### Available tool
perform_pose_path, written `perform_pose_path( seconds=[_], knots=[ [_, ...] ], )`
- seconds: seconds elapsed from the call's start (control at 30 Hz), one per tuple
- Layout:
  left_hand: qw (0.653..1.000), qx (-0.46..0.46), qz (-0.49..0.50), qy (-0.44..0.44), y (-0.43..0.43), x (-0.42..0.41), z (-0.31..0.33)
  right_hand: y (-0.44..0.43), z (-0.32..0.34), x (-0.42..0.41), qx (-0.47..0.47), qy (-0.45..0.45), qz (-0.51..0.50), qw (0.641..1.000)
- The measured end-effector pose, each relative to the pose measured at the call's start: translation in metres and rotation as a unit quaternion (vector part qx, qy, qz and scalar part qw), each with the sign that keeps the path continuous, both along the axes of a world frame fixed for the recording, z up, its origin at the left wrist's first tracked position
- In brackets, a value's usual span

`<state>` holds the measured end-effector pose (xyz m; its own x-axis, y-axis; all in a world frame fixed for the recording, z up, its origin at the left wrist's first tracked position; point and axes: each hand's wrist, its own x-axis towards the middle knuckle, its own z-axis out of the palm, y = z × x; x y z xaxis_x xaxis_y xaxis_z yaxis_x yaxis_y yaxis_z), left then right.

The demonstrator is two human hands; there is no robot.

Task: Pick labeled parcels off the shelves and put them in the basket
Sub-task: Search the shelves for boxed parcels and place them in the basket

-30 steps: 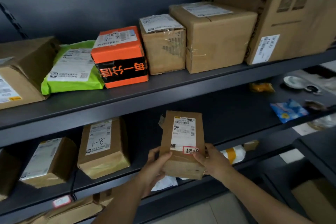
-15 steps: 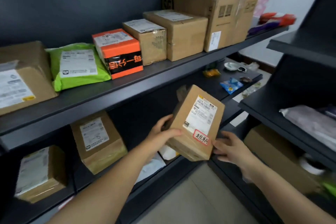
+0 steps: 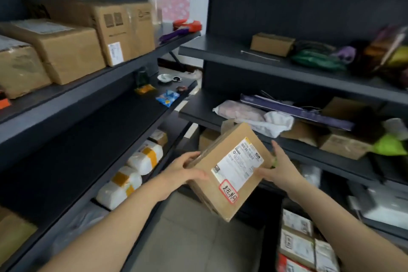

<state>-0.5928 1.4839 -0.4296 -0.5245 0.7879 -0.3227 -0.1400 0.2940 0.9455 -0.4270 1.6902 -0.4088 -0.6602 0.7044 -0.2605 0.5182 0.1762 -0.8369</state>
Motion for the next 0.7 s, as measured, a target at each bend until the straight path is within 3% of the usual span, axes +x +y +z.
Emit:
perform_pose_path(
  seconds=[0.23,0.43,0.7],
  knots=[
    [0.994,-0.022,-0.102,-0.013,0.092,0.089,0.006,0.05,0.005,0.134,0.026,-0.031,-0.073,0.997],
    [0.99,0.016,-0.135,0.031,0.161,0.186,0.019,0.089,0.01,0.247,0.052,-0.017,-0.149,0.987],
    [0.995,0.06,-0.072,0.012,0.236,0.269,0.029,0.126,0.011,0.349,0.059,0.03,-0.21,0.975]
  ],
)
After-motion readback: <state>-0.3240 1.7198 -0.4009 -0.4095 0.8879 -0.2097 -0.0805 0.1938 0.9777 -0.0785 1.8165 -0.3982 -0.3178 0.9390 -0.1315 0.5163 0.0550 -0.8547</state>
